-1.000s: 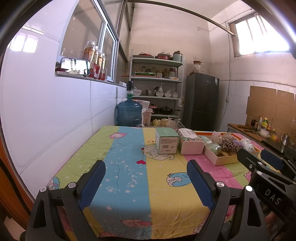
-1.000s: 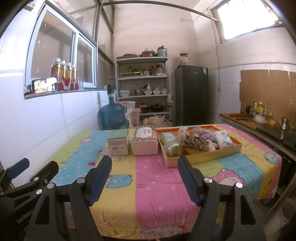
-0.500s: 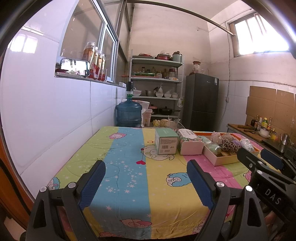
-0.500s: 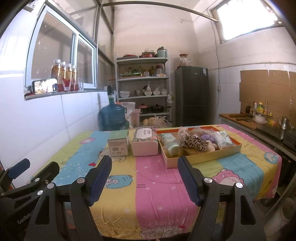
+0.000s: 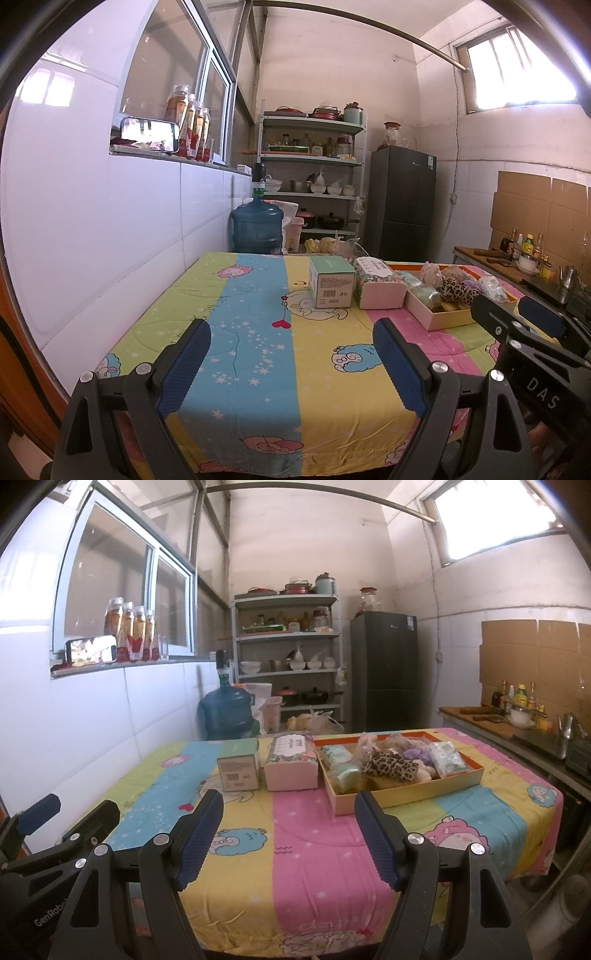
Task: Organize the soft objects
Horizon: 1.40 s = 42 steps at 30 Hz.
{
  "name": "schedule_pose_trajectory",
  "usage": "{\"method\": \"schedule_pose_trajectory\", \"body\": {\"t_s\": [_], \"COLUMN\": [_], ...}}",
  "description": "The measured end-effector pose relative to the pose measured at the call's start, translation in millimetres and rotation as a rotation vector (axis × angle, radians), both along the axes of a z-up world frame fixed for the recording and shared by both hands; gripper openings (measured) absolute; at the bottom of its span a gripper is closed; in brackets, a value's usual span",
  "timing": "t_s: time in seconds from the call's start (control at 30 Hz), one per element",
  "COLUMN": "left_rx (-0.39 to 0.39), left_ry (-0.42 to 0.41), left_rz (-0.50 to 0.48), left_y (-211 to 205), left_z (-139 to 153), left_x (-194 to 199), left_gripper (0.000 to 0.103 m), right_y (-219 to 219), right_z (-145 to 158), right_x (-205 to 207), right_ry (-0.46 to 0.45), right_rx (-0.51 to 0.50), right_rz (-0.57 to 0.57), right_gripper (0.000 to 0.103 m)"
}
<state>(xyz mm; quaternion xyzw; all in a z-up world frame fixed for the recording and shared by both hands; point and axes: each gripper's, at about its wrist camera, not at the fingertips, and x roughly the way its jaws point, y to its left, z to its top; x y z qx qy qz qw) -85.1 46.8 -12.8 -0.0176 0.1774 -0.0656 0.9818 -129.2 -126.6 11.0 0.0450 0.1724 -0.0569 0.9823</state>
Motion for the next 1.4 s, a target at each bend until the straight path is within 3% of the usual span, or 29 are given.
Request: {"method": "schedule_pose_trajectory", "body": {"t_s": [1.4], "left_rx": [0.000], "left_ry": [0.009], "left_rz": [0.010], "left_y": [-3.2], "left_z": [-0.2], "left_x": [-1.9], "left_gripper": [0.090], "right_y": [0.0], "right_z": [-0.6], "right_x": [-0.3], "right_ry": [-0.001], "right_rx": [0.003], "right_rz": [0.000], "right_gripper": [0.075]}}
